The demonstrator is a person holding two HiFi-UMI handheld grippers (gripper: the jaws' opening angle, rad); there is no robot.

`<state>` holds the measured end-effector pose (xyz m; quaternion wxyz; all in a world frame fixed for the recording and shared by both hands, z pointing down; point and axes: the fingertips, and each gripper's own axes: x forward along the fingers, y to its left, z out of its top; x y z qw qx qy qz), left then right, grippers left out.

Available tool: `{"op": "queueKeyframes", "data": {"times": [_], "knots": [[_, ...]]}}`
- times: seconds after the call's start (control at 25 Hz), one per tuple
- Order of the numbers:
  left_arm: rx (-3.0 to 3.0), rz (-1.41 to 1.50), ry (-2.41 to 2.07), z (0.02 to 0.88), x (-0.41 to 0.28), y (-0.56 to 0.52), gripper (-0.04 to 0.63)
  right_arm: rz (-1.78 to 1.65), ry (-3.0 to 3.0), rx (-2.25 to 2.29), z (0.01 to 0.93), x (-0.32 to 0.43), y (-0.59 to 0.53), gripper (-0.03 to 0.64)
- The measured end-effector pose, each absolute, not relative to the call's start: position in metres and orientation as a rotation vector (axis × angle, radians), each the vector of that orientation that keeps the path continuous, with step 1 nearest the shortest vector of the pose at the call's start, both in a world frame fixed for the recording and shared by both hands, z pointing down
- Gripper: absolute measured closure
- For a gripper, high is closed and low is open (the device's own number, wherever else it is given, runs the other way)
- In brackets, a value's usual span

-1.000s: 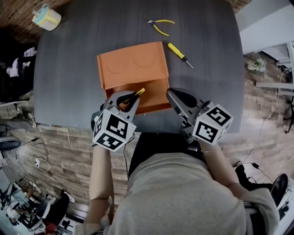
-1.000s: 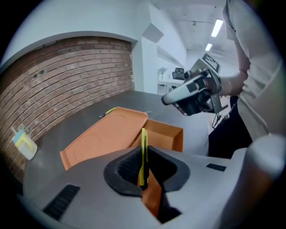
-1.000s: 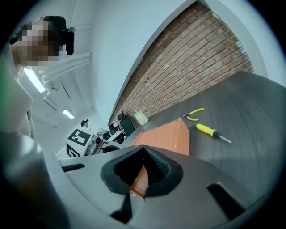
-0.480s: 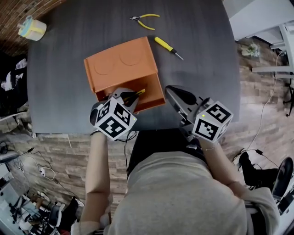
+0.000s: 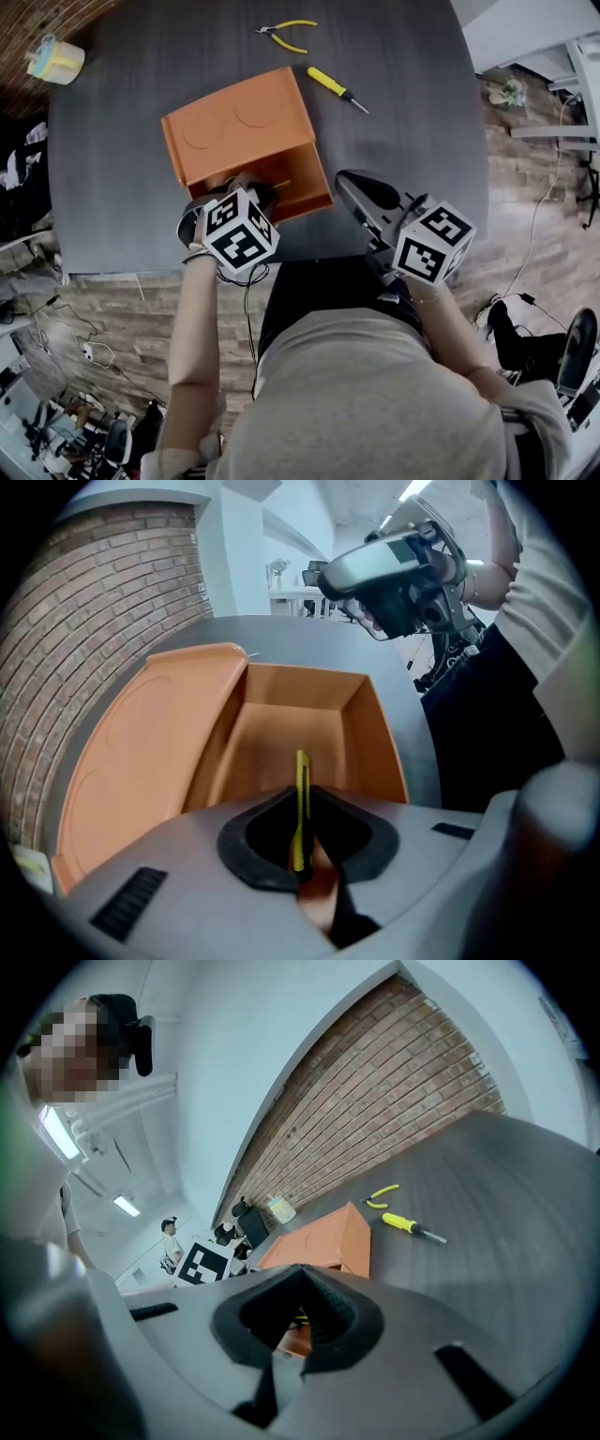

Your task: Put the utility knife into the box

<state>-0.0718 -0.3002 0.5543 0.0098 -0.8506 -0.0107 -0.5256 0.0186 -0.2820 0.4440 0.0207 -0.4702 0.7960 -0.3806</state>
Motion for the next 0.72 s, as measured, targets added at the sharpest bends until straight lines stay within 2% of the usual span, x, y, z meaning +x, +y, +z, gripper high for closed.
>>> {"op": "queueKeyframes", "data": {"times": [0.52,0.72], "knots": [[-2.674,-1.642,-0.056,0.554,-0.073,-0.295,0.536,-1.172,2.479,-1.443,0.443,0.014,-0.277,0.611],[-2.75,-1.581,0.002,0.546,-0.07,-0.295,0.488,-1.135,2.495,-1.438,0.433,0.013,-0.277,0.611]]}}
